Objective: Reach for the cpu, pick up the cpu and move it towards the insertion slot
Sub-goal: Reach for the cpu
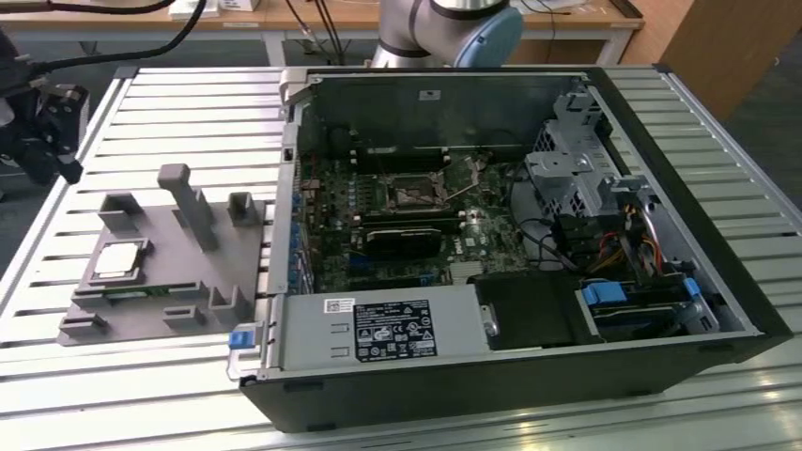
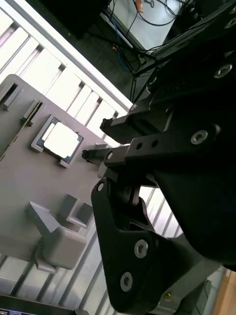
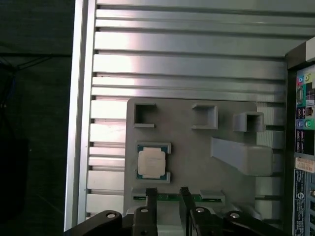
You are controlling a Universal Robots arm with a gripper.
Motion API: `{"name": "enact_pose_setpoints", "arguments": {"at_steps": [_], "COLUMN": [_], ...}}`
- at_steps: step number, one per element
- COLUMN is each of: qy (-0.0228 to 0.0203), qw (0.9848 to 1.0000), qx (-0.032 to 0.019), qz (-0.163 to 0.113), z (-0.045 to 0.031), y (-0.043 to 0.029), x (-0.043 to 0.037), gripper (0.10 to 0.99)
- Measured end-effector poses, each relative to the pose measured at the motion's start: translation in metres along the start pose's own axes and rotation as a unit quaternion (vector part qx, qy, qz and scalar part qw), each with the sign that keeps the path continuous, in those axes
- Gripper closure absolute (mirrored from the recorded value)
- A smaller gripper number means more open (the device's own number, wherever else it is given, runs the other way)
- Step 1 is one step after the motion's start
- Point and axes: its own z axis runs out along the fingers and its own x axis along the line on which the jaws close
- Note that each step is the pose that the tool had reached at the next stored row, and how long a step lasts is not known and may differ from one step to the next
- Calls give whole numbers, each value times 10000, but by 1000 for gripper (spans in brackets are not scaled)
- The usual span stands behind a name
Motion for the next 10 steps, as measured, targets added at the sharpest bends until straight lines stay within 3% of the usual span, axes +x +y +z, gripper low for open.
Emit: {"name": "enact_pose_setpoints", "arguments": {"at_steps": [1,2,4,5,7,10], "qy": [0,0,0,0,0,0], "qw": [10000,10000,10000,10000,10000,10000], "qx": [0,0,0,0,0,0], "qz": [0,0,0,-1,-1,-1], "z": [18,36,71,90,126,180], "y": [-5,-10,-19,-23,-33,-43], "x": [5,10,19,24,35,42], "gripper": [737,737,620,620,502,447]}}
